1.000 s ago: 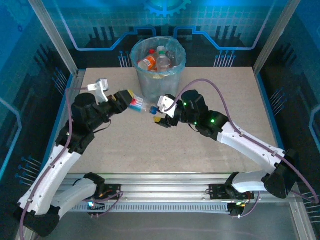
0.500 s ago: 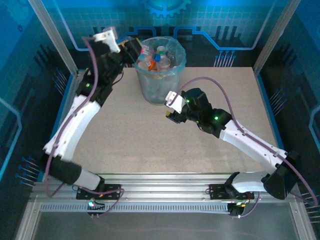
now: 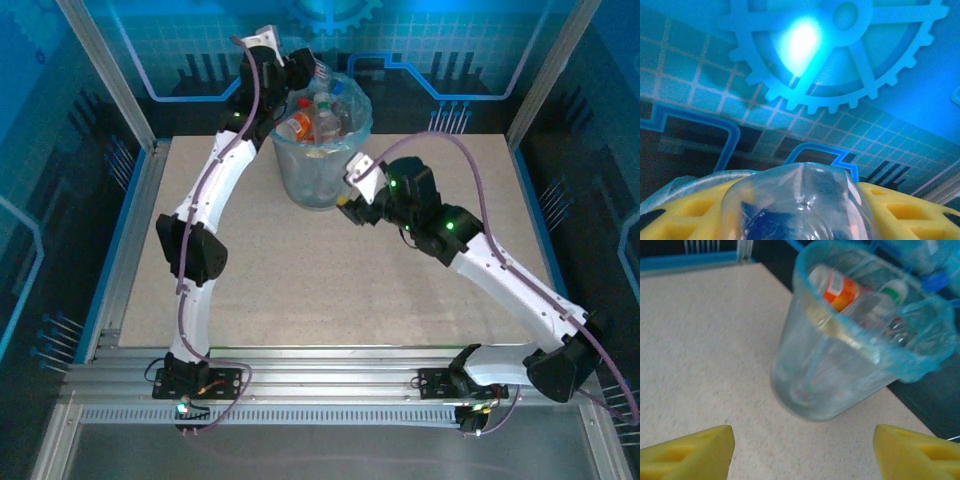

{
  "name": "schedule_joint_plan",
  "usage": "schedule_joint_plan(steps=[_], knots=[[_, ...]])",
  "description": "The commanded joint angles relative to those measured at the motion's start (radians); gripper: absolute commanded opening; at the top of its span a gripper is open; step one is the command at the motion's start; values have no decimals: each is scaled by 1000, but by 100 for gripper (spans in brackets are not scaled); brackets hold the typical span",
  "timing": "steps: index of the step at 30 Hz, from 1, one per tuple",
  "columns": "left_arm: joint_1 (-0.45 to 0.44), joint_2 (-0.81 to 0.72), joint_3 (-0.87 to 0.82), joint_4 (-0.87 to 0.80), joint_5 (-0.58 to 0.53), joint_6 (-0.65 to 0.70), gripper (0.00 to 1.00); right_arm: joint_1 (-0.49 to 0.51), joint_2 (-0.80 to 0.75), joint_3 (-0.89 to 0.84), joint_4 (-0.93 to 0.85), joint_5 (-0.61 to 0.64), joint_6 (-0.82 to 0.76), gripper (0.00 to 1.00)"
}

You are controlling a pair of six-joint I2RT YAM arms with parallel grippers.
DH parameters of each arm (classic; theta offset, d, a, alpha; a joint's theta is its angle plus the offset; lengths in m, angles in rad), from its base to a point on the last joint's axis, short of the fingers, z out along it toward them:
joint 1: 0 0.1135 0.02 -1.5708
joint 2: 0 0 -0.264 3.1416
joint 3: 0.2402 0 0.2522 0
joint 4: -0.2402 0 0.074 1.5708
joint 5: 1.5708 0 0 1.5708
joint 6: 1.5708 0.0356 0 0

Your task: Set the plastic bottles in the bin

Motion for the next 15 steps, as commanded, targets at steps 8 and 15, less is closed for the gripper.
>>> schedule_joint_plan(steps=[8, 15], knots=[[17, 74, 49, 41, -107, -108, 60, -82, 206, 289, -37, -57, 240, 76], [37, 137, 67, 52, -109, -221, 62, -82, 231, 306, -36, -93, 245, 76]])
